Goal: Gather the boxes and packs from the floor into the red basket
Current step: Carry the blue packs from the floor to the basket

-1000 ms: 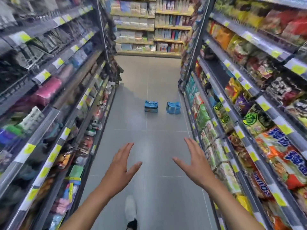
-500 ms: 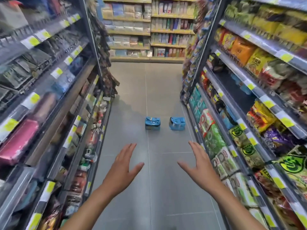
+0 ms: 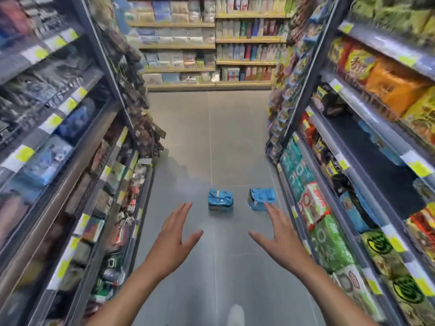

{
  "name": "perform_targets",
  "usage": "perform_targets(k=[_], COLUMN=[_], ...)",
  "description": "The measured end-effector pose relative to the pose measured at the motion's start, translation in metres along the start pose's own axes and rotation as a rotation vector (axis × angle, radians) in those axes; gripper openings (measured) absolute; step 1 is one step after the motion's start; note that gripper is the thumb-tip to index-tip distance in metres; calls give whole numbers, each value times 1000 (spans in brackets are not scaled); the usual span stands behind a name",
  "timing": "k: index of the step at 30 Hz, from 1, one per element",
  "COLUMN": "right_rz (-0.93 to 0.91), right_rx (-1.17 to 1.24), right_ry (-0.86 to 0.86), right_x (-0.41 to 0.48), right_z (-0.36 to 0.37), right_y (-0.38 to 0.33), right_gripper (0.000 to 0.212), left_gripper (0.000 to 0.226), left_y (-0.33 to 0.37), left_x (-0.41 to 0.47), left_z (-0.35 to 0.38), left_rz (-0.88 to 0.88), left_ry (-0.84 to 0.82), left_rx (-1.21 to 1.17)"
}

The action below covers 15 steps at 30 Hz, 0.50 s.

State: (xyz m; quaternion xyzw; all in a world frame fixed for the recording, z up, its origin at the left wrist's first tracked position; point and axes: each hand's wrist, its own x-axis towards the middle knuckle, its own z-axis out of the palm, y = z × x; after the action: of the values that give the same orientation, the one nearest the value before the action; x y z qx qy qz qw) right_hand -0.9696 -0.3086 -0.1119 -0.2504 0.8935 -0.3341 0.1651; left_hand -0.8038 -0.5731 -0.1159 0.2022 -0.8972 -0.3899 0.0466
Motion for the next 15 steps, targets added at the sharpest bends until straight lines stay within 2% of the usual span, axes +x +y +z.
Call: perform_targets(k=[7,15], right_rz=[-40,-26], right_rx=[-29,-61], right_ry=[-36,-71], right_x=[152,319], right_z=[-16,0], right_y=[-17,-35], right_gripper=[89,80], left_gripper=[86,77], left_y=[-11,-64], left_x=[130,295], left_z=[-19,-40], left_rz=[-44,-33], left_ry=[34,26], left_rx=[-7,-13])
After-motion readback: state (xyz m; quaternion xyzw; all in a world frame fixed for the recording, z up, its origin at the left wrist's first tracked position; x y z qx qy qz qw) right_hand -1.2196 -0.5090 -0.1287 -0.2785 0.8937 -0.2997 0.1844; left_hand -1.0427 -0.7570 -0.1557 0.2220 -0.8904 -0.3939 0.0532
